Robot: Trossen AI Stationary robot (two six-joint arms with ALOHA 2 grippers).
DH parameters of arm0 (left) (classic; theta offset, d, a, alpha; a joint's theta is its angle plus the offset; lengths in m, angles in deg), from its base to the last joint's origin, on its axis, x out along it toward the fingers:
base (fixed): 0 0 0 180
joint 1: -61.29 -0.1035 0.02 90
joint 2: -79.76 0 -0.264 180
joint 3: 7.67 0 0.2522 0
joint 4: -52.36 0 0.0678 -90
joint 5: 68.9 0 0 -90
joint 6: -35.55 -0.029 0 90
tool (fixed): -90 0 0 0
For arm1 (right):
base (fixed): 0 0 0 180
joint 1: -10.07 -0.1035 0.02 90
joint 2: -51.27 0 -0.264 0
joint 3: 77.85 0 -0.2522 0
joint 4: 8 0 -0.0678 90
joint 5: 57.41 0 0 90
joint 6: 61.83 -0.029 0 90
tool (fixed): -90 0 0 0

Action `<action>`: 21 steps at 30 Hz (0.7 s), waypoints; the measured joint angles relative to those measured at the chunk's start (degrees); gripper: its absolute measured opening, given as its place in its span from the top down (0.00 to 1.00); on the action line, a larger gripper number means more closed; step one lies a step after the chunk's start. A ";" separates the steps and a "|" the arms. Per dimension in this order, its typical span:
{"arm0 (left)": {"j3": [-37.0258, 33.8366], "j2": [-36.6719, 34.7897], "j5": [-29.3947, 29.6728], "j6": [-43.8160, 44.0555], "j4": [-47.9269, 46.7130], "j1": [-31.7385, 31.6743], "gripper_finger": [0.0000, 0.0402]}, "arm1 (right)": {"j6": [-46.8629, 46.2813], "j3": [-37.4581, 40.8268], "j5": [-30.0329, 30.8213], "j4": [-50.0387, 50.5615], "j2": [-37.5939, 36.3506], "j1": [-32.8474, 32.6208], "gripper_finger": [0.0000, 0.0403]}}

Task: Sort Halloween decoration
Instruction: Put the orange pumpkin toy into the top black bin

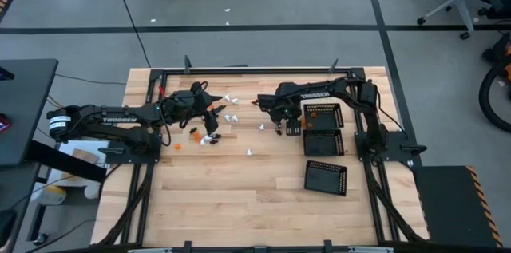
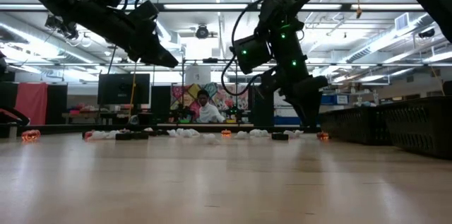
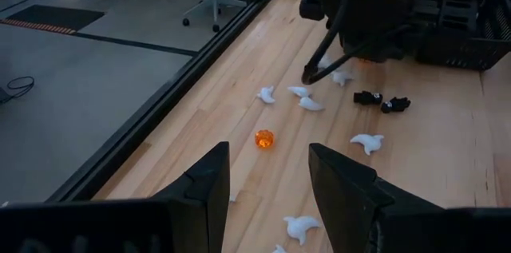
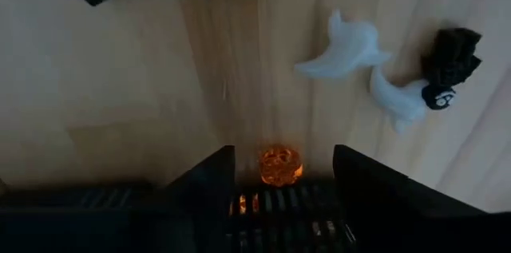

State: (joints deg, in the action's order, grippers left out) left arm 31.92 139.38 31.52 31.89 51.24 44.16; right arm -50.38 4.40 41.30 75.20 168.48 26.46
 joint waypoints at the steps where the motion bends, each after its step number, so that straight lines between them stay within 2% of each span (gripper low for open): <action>1: 0.00 0.00 0.00 0.00 0.00 0.00 0.61 | 0.06 0.10 -0.03 -0.16 0.00 0.22 0.46; 21: 0.00 0.00 -0.02 0.04 -0.09 0.00 0.61 | 2.70 7.25 0.93 -4.25 -0.43 1.63 0.50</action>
State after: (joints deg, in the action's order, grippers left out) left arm 31.92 139.38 31.50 31.93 51.15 44.16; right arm -47.68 11.65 42.24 70.95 168.04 28.09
